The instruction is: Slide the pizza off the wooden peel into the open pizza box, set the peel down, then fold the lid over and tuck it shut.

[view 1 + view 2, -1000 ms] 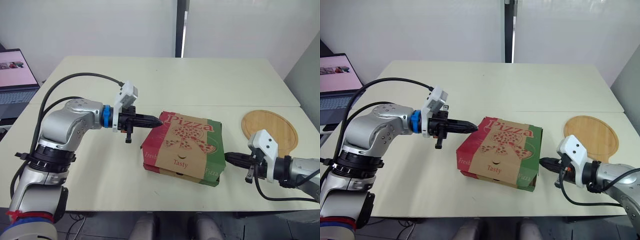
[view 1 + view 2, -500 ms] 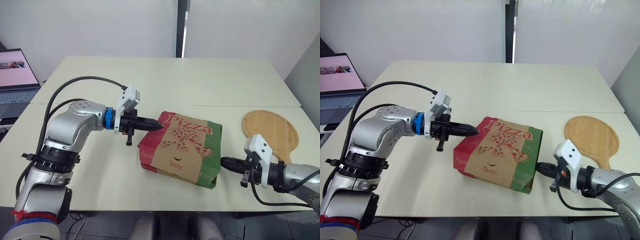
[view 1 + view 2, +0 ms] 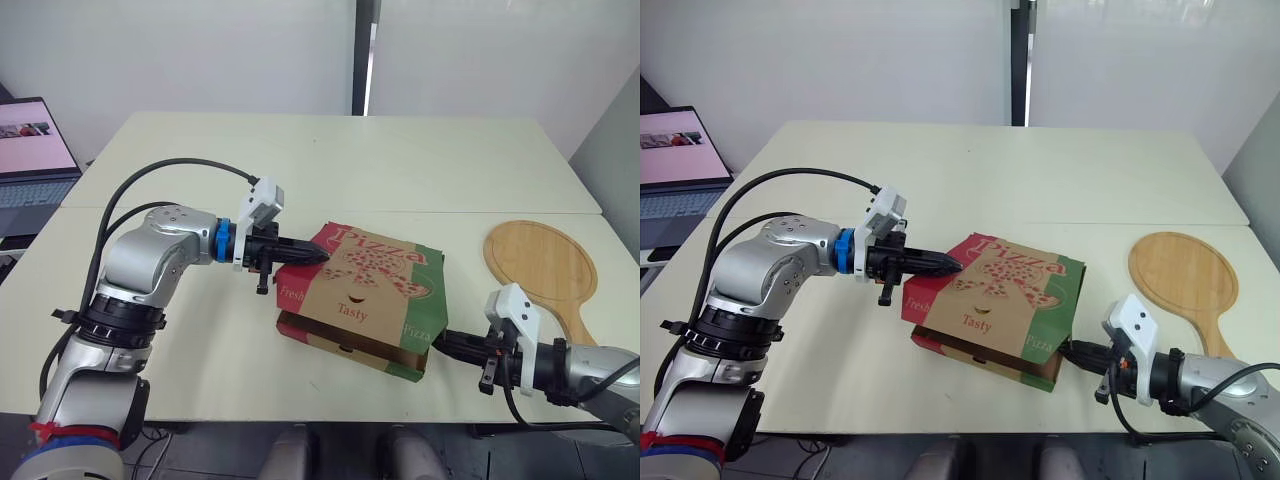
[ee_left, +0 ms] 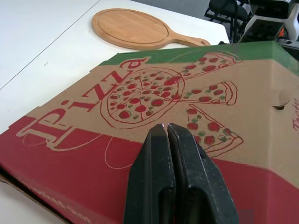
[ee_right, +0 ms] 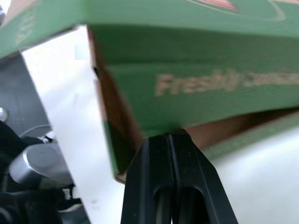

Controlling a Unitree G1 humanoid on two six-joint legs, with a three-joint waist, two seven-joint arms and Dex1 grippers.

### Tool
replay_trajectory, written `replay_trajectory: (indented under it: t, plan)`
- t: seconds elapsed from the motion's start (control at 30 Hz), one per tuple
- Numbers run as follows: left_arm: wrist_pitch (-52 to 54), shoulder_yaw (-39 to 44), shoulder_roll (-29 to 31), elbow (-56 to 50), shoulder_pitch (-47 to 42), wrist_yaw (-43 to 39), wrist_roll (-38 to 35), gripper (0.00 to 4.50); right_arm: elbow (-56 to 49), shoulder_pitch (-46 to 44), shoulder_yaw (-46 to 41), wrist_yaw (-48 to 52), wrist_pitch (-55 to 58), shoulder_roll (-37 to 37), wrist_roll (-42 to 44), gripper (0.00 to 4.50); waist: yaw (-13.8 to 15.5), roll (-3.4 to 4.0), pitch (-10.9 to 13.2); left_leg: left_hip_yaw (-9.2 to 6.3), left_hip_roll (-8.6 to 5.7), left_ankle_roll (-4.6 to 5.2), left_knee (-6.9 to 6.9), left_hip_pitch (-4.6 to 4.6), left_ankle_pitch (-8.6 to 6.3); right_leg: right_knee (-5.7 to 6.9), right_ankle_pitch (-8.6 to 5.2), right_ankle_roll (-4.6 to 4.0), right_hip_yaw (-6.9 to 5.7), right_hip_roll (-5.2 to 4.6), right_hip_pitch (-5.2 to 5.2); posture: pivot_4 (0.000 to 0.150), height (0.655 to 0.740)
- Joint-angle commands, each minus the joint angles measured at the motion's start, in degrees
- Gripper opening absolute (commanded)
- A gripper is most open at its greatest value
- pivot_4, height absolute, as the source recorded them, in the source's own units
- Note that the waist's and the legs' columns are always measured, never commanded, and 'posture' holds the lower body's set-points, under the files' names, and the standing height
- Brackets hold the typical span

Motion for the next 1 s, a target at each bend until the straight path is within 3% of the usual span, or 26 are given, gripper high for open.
replay_trajectory:
  t: [0.03,0.27,0.53,1.0]
  plan:
    - [-1.4,-0.2,-0.3,-1.0,-0.2,-0.8,0.8,0.06,-1.6,0.0,-1.0,0.5,-1.2,-1.1,0.5,0.00,0.0,0.00,0.0,0.00,-0.01,0.00,0.00,0.00,0.00,0.00,0.00,0.00,0.00,0.00,0.01,0.150,0.7281]
    - [-2.3,-0.8,-0.7,-1.3,0.5,-1.2,2.1,0.06,-0.4,2.9,-2.3,3.6,-3.6,-4.9,-2.9,0.00,0.0,0.00,0.0,-0.01,-0.01,0.00,0.00,0.00,0.00,0.00,0.00,0.00,-0.01,0.00,0.02,0.150,0.7281]
    - [-2.6,-0.3,-1.4,-0.5,-0.2,-1.1,2.5,0.06,5.6,11.2,-7.4,11.0,-11.5,-11.4,-12.7,0.00,0.1,-0.02,0.0,-0.01,-0.03,0.01,0.04,0.02,0.00,0.00,0.00,0.01,-0.02,0.01,0.08,0.150,0.7281]
    - [-2.3,0.0,-1.8,-0.8,-0.3,-1.1,2.8,0.06,0.6,-1.2,-2.9,5.6,-4.1,-6.5,-2.5,0.00,0.0,-0.03,0.0,-0.06,0.00,0.00,0.06,0.04,0.01,0.02,0.00,0.01,-0.02,0.03,0.10,0.150,0.7281]
